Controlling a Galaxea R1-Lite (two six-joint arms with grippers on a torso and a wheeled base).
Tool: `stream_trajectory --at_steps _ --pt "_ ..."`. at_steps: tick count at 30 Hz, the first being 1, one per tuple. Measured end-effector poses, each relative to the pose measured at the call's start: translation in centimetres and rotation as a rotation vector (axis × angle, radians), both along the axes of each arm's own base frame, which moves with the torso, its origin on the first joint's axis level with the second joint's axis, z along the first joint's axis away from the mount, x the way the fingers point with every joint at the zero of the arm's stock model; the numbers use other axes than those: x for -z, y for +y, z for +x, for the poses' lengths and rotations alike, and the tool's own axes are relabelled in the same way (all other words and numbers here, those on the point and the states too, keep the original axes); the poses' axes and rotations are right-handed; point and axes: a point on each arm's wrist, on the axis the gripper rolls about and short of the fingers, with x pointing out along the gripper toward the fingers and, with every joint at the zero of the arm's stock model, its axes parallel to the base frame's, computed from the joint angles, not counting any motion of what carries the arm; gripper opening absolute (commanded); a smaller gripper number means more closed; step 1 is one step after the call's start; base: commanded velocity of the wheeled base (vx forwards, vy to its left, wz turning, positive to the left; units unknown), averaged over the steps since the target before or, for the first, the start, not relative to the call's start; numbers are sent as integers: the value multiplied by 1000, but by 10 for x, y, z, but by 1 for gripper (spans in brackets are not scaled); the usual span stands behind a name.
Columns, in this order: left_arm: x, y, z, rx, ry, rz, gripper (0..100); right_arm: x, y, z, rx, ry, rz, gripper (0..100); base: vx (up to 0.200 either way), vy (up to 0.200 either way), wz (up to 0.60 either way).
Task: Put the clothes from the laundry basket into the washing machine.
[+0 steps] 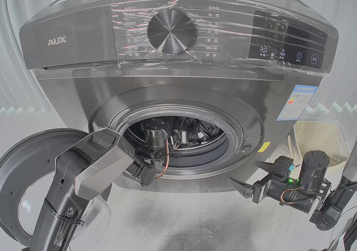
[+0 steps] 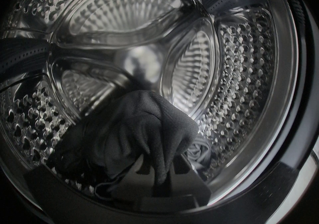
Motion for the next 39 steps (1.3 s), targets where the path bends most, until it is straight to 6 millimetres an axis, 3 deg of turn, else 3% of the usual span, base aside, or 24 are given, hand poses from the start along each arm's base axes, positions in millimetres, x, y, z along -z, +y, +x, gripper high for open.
stream_trajectory --at_steps 13,23,24,33,39 --pt "-9 -4 35 -76 -137 -82 0 0 0 0 0 1 -1 100 0 0 0" --pt "-1 -2 44 -90 -152 -88 0 0 0 0 0 3 -2 100 0 0 0" --pt "-1 -1 44 -91 -151 -87 100 0 0 0 0 3 -2 100 0 0 0" --pt "10 -2 41 -86 -120 -74 100 1 0 -1 0 4 -1 100 0 0 0" --pt "35 -5 18 -41 -10 -11 100 1 -1 -1 2 5 -2 100 0 0 0"
